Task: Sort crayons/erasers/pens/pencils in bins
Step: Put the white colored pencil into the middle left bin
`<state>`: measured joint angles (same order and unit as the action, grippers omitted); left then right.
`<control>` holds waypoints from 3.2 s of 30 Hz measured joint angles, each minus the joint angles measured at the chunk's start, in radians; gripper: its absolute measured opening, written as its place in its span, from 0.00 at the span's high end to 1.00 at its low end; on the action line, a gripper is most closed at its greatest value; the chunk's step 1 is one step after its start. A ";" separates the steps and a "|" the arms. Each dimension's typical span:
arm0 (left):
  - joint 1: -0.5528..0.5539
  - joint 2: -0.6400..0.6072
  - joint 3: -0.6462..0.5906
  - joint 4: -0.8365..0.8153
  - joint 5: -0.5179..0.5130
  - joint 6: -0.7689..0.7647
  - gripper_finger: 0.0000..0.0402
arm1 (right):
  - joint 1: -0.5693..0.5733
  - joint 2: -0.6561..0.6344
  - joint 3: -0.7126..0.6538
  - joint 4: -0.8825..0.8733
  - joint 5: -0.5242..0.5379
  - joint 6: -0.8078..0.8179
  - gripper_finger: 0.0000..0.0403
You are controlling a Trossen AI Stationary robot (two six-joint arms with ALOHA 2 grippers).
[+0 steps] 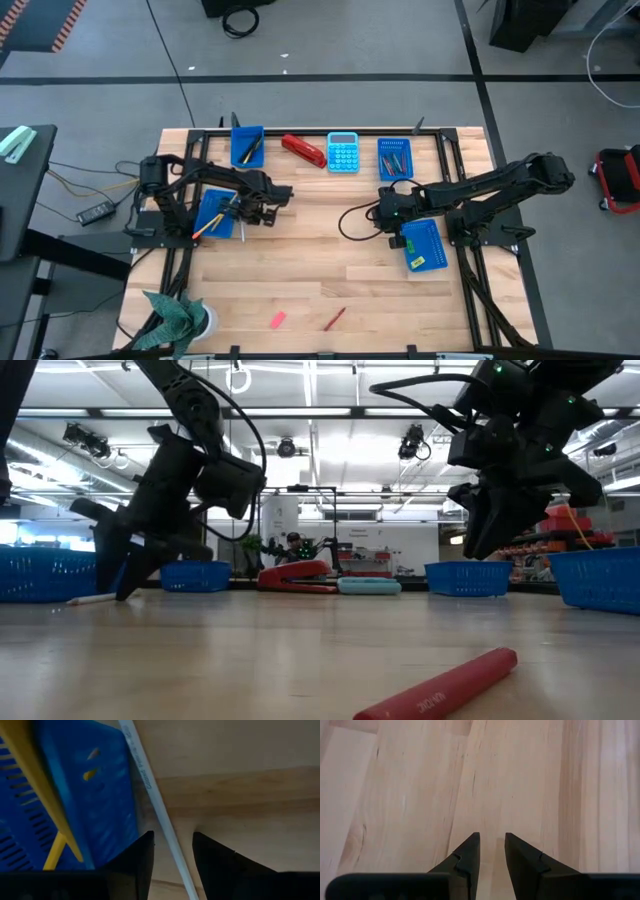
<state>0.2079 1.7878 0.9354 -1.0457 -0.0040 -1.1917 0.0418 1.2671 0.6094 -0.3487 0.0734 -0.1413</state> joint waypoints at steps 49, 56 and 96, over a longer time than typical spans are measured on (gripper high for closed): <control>-0.060 0.003 0.105 0.032 -0.085 0.355 0.97 | 0.000 0.000 0.000 -0.001 0.000 -0.004 0.76; -0.060 0.001 0.128 0.035 -0.084 0.412 0.97 | 0.000 0.000 0.000 -0.003 0.000 -0.002 0.76; -0.137 -0.413 0.132 -0.065 -0.348 0.496 0.99 | 0.000 0.000 0.236 -0.033 0.000 -0.001 0.76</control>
<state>0.0712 1.3743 1.0672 -1.1105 -0.3515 -0.6957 0.0417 1.2675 0.8455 -0.3812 0.0734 -0.1426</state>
